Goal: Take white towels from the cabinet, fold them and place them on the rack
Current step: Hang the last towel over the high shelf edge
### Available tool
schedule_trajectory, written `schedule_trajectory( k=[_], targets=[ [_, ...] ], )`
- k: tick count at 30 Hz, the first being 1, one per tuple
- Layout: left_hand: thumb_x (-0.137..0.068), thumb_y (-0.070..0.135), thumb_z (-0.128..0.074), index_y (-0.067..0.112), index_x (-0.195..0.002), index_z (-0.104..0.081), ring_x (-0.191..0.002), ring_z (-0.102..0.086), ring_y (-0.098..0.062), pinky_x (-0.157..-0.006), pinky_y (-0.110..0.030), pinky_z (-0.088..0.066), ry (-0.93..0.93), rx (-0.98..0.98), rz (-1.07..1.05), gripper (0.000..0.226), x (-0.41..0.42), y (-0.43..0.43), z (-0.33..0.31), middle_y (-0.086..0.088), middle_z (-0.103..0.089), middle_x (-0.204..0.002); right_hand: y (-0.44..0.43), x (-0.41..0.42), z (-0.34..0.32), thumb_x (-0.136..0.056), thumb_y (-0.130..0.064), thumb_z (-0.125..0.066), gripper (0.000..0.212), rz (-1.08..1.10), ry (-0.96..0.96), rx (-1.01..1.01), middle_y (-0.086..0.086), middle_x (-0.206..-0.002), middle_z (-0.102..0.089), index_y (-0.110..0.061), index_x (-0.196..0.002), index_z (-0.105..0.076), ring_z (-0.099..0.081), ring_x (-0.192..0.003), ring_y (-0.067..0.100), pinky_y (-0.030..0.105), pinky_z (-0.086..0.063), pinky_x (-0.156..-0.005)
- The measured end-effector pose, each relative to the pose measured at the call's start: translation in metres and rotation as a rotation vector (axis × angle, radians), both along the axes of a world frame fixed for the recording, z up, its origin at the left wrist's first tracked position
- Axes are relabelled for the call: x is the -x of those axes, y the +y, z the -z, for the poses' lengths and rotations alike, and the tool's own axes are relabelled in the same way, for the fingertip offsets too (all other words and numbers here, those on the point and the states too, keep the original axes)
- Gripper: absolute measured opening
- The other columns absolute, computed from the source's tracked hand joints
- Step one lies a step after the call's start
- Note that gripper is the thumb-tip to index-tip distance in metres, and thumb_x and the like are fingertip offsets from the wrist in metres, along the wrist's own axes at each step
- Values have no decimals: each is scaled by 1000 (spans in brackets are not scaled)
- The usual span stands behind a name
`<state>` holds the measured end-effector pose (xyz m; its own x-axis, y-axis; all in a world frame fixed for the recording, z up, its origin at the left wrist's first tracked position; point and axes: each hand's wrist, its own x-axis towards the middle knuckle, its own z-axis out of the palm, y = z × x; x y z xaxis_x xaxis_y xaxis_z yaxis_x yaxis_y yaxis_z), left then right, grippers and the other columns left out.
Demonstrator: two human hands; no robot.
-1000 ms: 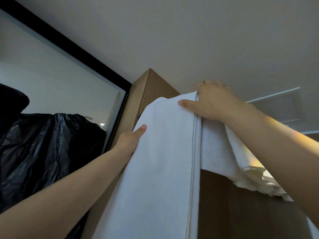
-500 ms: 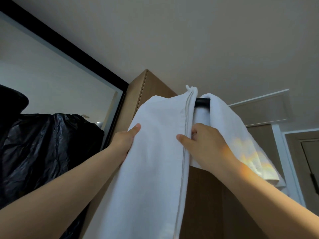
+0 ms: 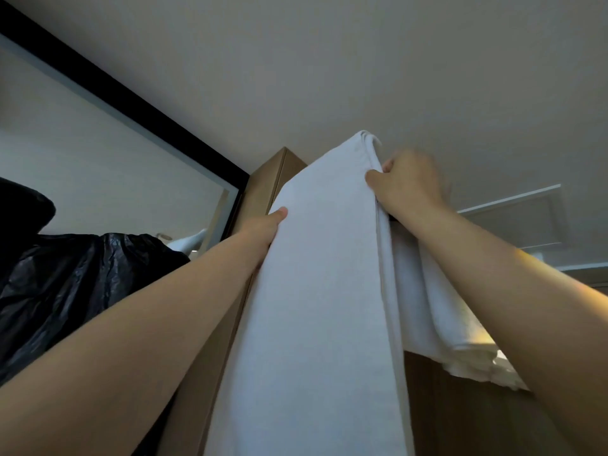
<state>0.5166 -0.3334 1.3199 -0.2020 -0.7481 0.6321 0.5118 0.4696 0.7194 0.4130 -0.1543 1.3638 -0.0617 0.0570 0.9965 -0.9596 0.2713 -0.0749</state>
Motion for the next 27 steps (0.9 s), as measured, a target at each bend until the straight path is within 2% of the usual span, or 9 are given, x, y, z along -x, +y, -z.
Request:
schedule_trajectory(
  k=[3,5,8,11,13,16,19,22,27],
  targets=[
    [-91,42,-63,0,-130,-53,-97,-64,-31,-84,-37,-52,-59,8,13,58,18,-9,-5,-13,-65,-118,-8,12,-8,-86,-23,-59,40,75,-80,-21,16,-123,-60,-10,-123,-52,-55,-116,37,39,-43,-87],
    [-91,45,-62,2,-133,-53,-106,-62,-32,-92,-38,-50,-86,8,-2,61,29,-17,0,-14,-63,-126,-12,16,-5,-88,-16,-53,41,66,42,-51,14,-129,-56,-19,-129,-53,-48,-122,36,41,-40,-97],
    [-90,49,-61,4,-128,-57,-102,-64,-30,-88,-36,-51,-56,0,2,60,36,-30,6,-12,-66,-120,-17,19,-3,-93,-19,-43,32,111,180,-239,8,-125,-64,-22,-112,-69,-56,-117,32,39,-43,-100],
    [-88,57,-59,6,-114,-62,-91,-64,-25,-89,-37,-49,-69,22,-45,57,33,-39,9,-9,-67,-106,-17,19,0,-95,-41,-35,48,279,141,-365,18,-124,-62,-10,-113,-66,-57,-113,35,36,-42,-89],
    [-89,60,-55,12,-100,-64,-81,-62,-19,-84,-34,-48,-93,78,-54,50,29,-40,13,-5,-67,-99,-15,19,-1,-95,-46,-35,52,329,141,-394,21,-124,-61,-7,-114,-63,-56,-113,36,36,-40,-84],
    [-90,63,-50,18,-108,-66,-94,-66,-19,-91,-35,-50,-150,103,81,51,22,-43,33,-2,-71,-106,-15,16,-1,-95,-48,-34,52,352,150,-415,20,-124,-60,-7,-113,-62,-55,-113,35,36,-39,-85],
    [-86,64,-56,24,-108,-70,-87,-73,-17,-75,-32,-53,-199,77,222,48,17,-47,65,2,-76,-97,-13,14,1,-96,-51,-33,55,403,154,-422,19,-127,-59,-9,-115,-61,-54,-117,35,40,-39,-95],
    [-82,60,-64,21,-103,-72,-82,-74,-18,-70,-31,-54,-212,63,217,46,11,-45,85,0,-77,-95,-11,12,3,-96,-52,-34,51,433,159,-412,17,-126,-60,-12,-111,-61,-53,-117,34,48,-33,-104],
    [-83,47,-70,9,-96,-71,-71,-73,-22,-57,-26,-53,-114,14,133,40,9,-34,84,-4,-77,-83,-8,4,23,-96,-48,-42,47,366,205,-292,14,-120,-64,-12,-117,-62,-53,-116,33,45,-31,-106]
  ],
)
